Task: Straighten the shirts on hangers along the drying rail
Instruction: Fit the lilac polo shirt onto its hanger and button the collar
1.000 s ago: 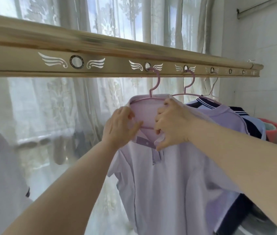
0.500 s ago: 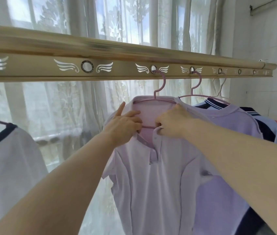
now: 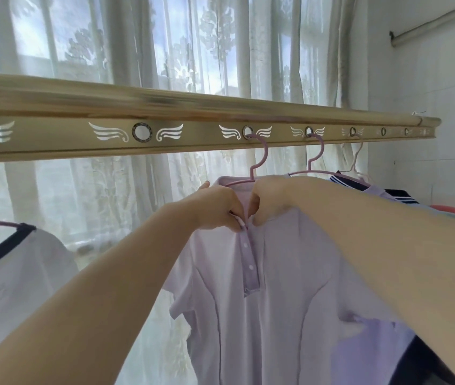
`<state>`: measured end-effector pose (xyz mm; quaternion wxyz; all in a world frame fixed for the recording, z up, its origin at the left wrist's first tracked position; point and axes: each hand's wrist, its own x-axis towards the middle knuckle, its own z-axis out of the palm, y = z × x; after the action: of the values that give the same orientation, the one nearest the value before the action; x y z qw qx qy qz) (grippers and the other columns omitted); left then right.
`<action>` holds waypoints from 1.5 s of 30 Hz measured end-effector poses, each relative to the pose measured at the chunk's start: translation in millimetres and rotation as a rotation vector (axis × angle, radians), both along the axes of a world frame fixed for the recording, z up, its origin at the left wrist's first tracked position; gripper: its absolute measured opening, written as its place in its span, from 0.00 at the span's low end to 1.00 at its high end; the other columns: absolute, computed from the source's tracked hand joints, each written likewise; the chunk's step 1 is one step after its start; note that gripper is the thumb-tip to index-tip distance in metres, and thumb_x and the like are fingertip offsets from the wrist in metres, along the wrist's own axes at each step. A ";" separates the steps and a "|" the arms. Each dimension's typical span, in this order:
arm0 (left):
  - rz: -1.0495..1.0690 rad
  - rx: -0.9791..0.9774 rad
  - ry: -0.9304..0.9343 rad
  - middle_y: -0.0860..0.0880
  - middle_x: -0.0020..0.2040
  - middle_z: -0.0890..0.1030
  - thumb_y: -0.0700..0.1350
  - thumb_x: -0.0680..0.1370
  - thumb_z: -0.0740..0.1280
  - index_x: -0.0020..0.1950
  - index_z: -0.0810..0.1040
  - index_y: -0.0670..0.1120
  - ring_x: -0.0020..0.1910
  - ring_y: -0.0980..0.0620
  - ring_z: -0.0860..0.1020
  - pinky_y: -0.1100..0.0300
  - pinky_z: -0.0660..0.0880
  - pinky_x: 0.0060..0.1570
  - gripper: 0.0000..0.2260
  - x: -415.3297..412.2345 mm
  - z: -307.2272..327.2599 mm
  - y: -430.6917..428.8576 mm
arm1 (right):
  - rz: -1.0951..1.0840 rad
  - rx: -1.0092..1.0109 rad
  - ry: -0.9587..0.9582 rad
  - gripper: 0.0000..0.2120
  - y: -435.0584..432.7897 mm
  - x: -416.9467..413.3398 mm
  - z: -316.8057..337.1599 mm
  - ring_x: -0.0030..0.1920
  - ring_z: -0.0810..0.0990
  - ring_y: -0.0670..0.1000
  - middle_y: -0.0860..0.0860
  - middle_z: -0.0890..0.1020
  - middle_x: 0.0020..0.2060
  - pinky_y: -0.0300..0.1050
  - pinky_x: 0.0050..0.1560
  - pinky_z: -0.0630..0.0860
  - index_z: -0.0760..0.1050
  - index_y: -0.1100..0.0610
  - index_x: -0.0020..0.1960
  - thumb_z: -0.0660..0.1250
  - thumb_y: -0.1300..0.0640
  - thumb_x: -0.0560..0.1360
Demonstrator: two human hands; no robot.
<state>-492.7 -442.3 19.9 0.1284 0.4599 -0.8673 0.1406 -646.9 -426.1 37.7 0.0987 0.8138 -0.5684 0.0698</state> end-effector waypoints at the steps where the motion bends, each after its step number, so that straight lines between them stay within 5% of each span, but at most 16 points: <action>1: -0.027 0.009 0.035 0.57 0.39 0.81 0.50 0.71 0.74 0.49 0.85 0.53 0.45 0.53 0.75 0.53 0.65 0.62 0.08 -4.6 -0.3 -0.5 | -0.003 -0.014 -0.004 0.16 1.3 -0.5 2.4 0.51 0.81 0.54 0.52 0.84 0.50 0.45 0.53 0.79 0.83 0.54 0.54 0.72 0.50 0.68; 6: -0.084 0.024 0.297 0.50 0.40 0.78 0.45 0.64 0.79 0.37 0.74 0.52 0.41 0.47 0.76 0.53 0.74 0.44 0.14 -14.8 -2.9 -3.1 | -0.048 -0.117 -0.068 0.14 -1.4 -2.4 2.8 0.44 0.80 0.52 0.53 0.83 0.46 0.41 0.44 0.76 0.82 0.57 0.51 0.73 0.52 0.68; 10: -0.071 -0.002 0.317 0.50 0.41 0.77 0.47 0.65 0.79 0.44 0.75 0.45 0.40 0.49 0.75 0.59 0.71 0.39 0.16 -21.4 -6.4 3.1 | -0.061 -0.027 -0.200 0.16 -2.8 -4.0 4.2 0.48 0.81 0.53 0.51 0.82 0.47 0.43 0.50 0.78 0.81 0.56 0.51 0.76 0.52 0.66; 15: -0.010 -0.005 0.258 0.52 0.41 0.79 0.51 0.65 0.78 0.38 0.76 0.51 0.44 0.50 0.77 0.54 0.75 0.46 0.12 -25.6 -7.7 0.4 | -0.014 0.022 -0.319 0.17 9.6 -6.6 5.7 0.57 0.79 0.54 0.54 0.81 0.57 0.43 0.56 0.76 0.81 0.56 0.57 0.73 0.53 0.70; 19: 0.047 0.023 0.266 0.58 0.30 0.74 0.52 0.65 0.78 0.32 0.76 0.54 0.41 0.51 0.72 0.57 0.70 0.43 0.11 -26.6 -7.2 -1.0 | -0.004 0.026 -0.365 0.15 15.6 -7.5 2.4 0.57 0.79 0.53 0.53 0.81 0.57 0.45 0.58 0.77 0.81 0.55 0.56 0.72 0.52 0.70; 25: 0.132 0.017 0.265 0.54 0.37 0.80 0.54 0.63 0.75 0.32 0.81 0.52 0.53 0.50 0.75 0.49 0.75 0.53 0.07 -26.6 -7.9 -3.9 | 0.016 0.039 -0.321 0.24 22.0 -7.1 0.0 0.55 0.80 0.52 0.51 0.83 0.52 0.45 0.54 0.76 0.79 0.54 0.57 0.78 0.56 0.62; 29: 0.201 0.023 0.279 0.57 0.34 0.76 0.52 0.64 0.75 0.26 0.76 0.56 0.50 0.50 0.76 0.55 0.73 0.44 0.10 -30.0 -8.1 -2.3 | -0.022 -0.037 -0.302 0.28 15.5 -4.8 -4.3 0.55 0.81 0.52 0.52 0.83 0.54 0.46 0.55 0.77 0.79 0.56 0.58 0.80 0.53 0.59; 40: 0.217 0.008 0.215 0.56 0.34 0.78 0.56 0.64 0.74 0.33 0.77 0.54 0.47 0.52 0.74 0.50 0.68 0.55 0.08 -36.0 -9.3 8.9 | -0.009 -0.102 -0.161 0.22 18.4 -3.2 -7.0 0.48 0.81 0.50 0.49 0.84 0.48 0.43 0.51 0.77 0.79 0.51 0.56 0.77 0.54 0.63; 45: 0.205 -0.004 0.238 0.57 0.32 0.76 0.54 0.64 0.75 0.34 0.79 0.53 0.43 0.52 0.73 0.46 0.65 0.62 0.08 -33.8 -12.4 12.4 | 0.014 -0.089 -0.142 0.22 21.1 -5.8 -8.8 0.54 0.81 0.50 0.47 0.84 0.51 0.43 0.56 0.77 0.78 0.50 0.59 0.76 0.53 0.65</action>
<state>-526.6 -429.9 7.5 0.2162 0.5590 -0.7943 0.0992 -652.7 -405.0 28.8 0.0937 0.8055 -0.5647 0.1530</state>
